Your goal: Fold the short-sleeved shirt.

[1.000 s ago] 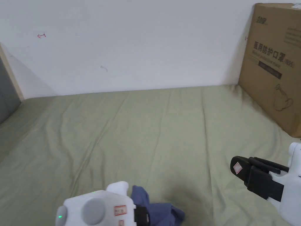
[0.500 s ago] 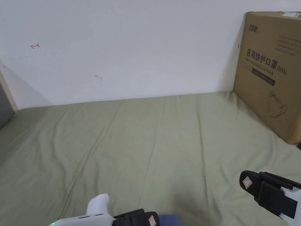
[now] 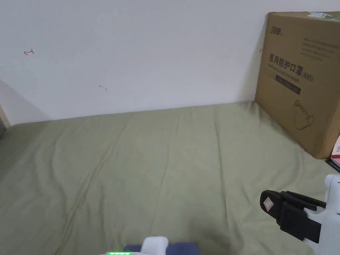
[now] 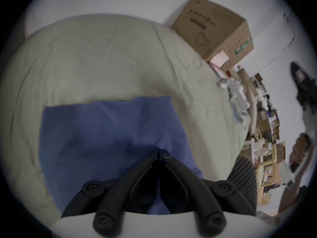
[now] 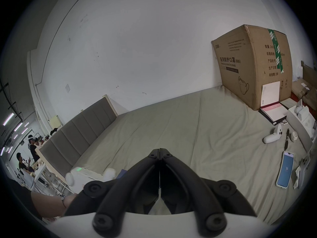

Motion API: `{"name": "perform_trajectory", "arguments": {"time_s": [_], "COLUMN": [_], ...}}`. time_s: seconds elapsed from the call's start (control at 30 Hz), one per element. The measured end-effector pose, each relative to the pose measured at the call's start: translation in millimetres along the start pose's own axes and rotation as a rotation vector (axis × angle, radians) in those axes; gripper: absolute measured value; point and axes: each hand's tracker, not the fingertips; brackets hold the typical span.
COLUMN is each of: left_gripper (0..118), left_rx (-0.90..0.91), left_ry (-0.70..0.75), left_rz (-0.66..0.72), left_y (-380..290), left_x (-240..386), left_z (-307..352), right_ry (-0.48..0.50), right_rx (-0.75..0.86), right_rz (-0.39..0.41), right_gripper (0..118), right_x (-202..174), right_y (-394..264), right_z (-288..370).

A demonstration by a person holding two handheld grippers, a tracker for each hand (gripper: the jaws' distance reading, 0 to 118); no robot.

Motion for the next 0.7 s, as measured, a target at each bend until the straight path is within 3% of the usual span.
{"name": "perform_trajectory", "arguments": {"time_s": [0.1,0.17,0.23,0.37,0.5,0.7], "left_gripper": [1,1,1,2,1,1], "left_rx": [-0.061,-0.029,-0.06,-0.035,0.178,0.698], "left_ry": [0.045,-0.097,-0.194,-0.23,-0.146,0.047], "left_rz": [0.06,0.198,0.245,0.129,-0.018,-0.069], "left_y": [1,5,5,-3,-6,9], "left_x": [-1,-7,-7,9,28,25], "left_z": [-33,-37,-42,-31,24,162], "right_ry": [-0.016,-0.019,-0.019,0.004,0.024,0.025], "right_rx": [-0.002,-0.006,-0.007,-0.017,-0.012,0.181], "right_rz": [0.012,0.01,0.0,-0.037,-0.016,0.12], "right_gripper": [0,0,0,0,0,0], "right_x": [2,3,4,3,-9,-37], "right_y": [1,0,-2,-5,0,21], "right_z": [1,1,0,-4,-3,18]}}
